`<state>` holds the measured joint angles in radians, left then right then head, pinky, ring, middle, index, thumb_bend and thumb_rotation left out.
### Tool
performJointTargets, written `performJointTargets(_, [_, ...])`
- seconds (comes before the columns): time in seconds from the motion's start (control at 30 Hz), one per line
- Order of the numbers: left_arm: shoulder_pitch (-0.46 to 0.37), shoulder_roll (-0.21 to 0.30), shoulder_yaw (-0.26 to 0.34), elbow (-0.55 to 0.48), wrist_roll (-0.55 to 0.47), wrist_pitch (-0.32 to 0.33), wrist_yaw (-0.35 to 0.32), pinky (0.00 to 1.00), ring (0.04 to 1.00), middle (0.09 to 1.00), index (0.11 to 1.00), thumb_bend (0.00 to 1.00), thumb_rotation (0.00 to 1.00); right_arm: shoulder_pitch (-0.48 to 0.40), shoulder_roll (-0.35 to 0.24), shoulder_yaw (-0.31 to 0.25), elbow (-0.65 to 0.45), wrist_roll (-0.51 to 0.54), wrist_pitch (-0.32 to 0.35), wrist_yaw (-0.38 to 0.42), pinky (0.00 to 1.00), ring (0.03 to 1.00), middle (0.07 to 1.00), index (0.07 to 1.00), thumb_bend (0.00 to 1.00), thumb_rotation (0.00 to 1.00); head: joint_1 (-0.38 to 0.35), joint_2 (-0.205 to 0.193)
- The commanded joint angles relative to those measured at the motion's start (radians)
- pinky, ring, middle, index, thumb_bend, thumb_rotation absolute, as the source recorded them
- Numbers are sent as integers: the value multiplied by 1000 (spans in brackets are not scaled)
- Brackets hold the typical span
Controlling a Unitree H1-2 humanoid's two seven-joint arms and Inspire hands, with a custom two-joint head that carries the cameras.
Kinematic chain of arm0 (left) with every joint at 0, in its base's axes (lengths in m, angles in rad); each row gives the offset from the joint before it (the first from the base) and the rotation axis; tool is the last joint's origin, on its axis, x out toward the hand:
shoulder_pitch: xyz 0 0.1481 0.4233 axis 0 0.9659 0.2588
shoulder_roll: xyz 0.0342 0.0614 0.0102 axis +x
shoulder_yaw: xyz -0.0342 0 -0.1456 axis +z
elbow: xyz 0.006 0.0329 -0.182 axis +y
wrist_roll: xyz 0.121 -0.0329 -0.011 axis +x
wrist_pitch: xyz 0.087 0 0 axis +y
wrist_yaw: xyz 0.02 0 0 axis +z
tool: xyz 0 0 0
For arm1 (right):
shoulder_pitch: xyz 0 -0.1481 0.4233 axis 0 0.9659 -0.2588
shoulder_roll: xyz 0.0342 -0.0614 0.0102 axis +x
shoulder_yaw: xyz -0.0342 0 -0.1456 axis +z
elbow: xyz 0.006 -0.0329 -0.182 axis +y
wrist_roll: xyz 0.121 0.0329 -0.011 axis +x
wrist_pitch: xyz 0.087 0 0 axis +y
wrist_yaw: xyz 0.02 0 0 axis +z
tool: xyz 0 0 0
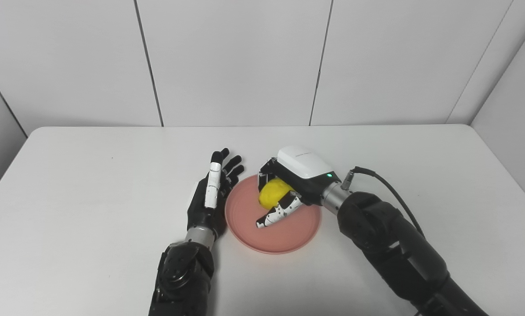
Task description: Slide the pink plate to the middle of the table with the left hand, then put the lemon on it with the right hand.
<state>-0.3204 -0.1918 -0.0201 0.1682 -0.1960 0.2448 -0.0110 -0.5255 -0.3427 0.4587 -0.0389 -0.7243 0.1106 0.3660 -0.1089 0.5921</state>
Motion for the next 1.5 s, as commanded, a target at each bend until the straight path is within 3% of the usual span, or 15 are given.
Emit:
performJointTargets(0.0, [21, -6, -1, 42, 7, 25, 5, 995, 899, 901, 933, 802, 872, -37, 0, -8, -7, -3, -43, -9, 203, 242, 301, 299, 652, 249, 1, -1])
performJointTargets(0.33, [24, -13, 4, 30, 3, 45, 10, 1000, 902, 894, 930, 809, 865, -41, 8, -24, 64, 9, -129, -85, 169, 207, 261, 253, 656, 223, 3, 1])
performJointTargets(0.43, [26, -12, 1, 28, 5, 48, 9, 1000, 907, 898, 934, 813, 869, -33, 15, -30, 76, -14, -124, -114, 169, 210, 265, 262, 666, 246, 13, 1])
performJointTargets(0.47, [26, -12, 0, 27, 6, 50, 9, 1000, 907, 897, 932, 818, 866, -30, 19, -36, 73, -15, -115, -117, 167, 210, 266, 264, 677, 332, 13, 1])
performJointTargets(0.53, [26, -11, -1, 28, 7, 49, 8, 1000, 908, 896, 931, 821, 865, -29, 23, -45, 65, -17, -94, -109, 167, 211, 269, 267, 685, 395, 10, 1])
performJointTargets(0.57, [25, -10, -2, 29, 8, 47, 7, 1000, 905, 893, 932, 817, 872, -30, 24, -48, 60, -18, -85, -100, 191, 233, 293, 292, 728, 533, 10, 1])
performJointTargets(0.63, [22, -9, -3, 36, 10, 37, 5, 972, 901, 891, 933, 807, 879, -33, 23, -56, 55, -22, -77, -87, 225, 269, 328, 328, 771, 626, 10, 0])
performJointTargets(0.8, [21, -9, -4, 39, 12, 30, 4, 943, 898, 892, 931, 794, 884, -33, 15, -65, 39, -21, -63, -46, 323, 380, 438, 470, 818, 702, 11, 2])
performJointTargets(0.83, [22, -10, -3, 38, 11, 33, 4, 944, 899, 892, 928, 809, 875, -34, 11, -63, 26, -25, -43, -17, 454, 515, 560, 582, 857, 778, 10, 2])
performJointTargets(0.87, [22, -10, -3, 36, 11, 35, 6, 948, 903, 894, 927, 815, 871, -33, 9, -61, 14, -30, -25, 8, 524, 581, 619, 633, 878, 812, 10, 2])
performJointTargets(0.97, [21, -12, -1, 33, 11, 43, 10, 952, 906, 894, 922, 820, 867, -31, 8, -60, -4, -47, 6, 54, 600, 645, 673, 690, 911, 853, 12, 4])
performJointTargets(1.3, [19, -14, 3, 28, 5, 52, 11, 957, 902, 895, 923, 814, 860, -29, 13, -71, -2, -51, -13, 64, 648, 681, 706, 719, 935, 842, 13, 2])
performJointTargets(1.47, [20, -12, 0, 31, 7, 46, 7, 944, 899, 895, 927, 807, 870, -28, 13, -79, -4, -50, -40, 36, 576, 645, 695, 709, 912, 820, 12, 2])
